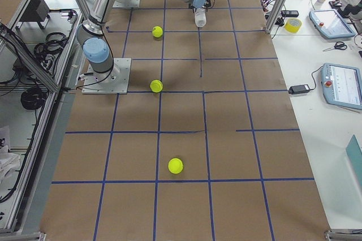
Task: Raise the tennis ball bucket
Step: 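Lay the can on its side near the left gripper and release it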
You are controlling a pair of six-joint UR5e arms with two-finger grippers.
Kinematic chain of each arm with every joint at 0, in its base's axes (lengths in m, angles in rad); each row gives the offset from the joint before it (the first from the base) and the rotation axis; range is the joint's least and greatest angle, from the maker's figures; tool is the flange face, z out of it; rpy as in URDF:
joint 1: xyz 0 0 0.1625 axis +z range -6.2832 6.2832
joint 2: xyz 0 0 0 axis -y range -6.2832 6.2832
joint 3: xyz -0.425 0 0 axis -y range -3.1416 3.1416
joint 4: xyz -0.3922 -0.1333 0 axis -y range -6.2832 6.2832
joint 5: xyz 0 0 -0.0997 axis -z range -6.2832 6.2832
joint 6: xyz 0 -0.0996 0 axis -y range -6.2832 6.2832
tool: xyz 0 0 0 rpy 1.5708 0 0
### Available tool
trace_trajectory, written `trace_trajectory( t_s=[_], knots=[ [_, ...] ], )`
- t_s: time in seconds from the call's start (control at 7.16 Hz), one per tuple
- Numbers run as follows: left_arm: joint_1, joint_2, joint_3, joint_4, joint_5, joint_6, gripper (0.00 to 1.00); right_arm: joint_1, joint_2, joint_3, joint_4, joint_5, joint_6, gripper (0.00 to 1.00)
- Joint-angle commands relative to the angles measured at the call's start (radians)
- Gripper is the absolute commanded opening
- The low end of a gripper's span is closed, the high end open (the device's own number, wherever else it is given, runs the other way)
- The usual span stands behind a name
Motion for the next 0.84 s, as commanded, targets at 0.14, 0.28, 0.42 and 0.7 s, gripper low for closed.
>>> trace_trajectory(
  t_s=[0.14, 0.28, 0.42, 0.7],
  knots=[
    [-0.002, 0.000, -0.002, -0.002, -0.002, 0.000, 1.00, -0.043, -0.098, -0.006, 0.115, 0.019, 0.048, 1.00],
    [0.002, -0.001, 0.000, -0.026, -0.020, 0.000, 1.00, -0.094, -0.163, -0.002, 0.209, 0.025, 0.087, 1.00],
    [0.003, -0.004, 0.000, -0.035, -0.053, 0.000, 1.00, -0.146, -0.230, -0.003, 0.307, 0.051, 0.089, 1.00],
    [0.003, -0.017, -0.003, -0.035, -0.126, 0.003, 1.00, -0.247, -0.374, -0.002, 0.487, 0.056, 0.121, 1.00]
  ],
)
